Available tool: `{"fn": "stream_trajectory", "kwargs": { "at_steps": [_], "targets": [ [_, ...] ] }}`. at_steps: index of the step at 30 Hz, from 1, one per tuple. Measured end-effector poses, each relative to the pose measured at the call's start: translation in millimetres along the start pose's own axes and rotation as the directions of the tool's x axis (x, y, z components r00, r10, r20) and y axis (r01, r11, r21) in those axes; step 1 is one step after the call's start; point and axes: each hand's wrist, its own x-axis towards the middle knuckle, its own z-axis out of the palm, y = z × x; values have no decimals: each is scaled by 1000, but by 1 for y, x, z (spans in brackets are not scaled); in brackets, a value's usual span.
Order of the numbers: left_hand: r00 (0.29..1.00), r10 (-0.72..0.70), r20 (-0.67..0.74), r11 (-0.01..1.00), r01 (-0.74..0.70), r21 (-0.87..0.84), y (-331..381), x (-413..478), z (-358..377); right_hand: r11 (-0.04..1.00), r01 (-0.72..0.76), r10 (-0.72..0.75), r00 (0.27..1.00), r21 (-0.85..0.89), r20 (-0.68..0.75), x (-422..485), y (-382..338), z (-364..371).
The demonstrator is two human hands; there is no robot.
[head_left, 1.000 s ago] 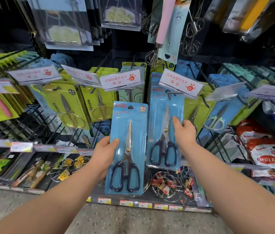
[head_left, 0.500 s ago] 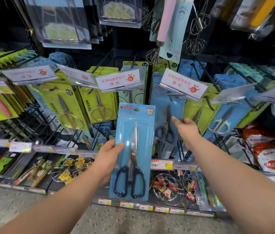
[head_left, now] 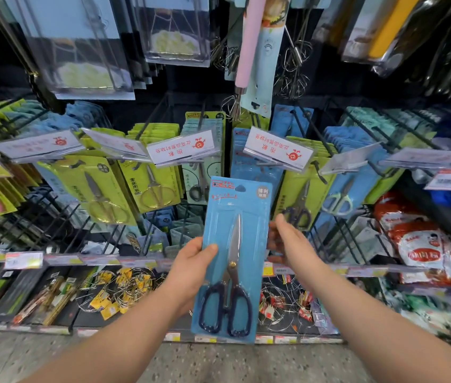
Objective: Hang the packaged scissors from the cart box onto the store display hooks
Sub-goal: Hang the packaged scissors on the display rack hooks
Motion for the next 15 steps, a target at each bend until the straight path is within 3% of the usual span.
{"fn": "stream_trajectory", "kwargs": {
  "at_steps": [2, 5, 15],
  "targets": [
    [1000, 3, 26, 1000, -2, -18, 3, -1, 9, 999, 39, -39, 997, -3, 65, -18, 9, 6],
    [999, 8, 38, 998, -6, -57, 5, 0, 21, 988, 155, -153, 987, 23, -56, -30, 12, 11],
    [999, 26, 19, 1000, -26, -10, 10, 19, 43, 984, 157, -169, 974, -89, -148, -8, 1, -2]
  ]
}}
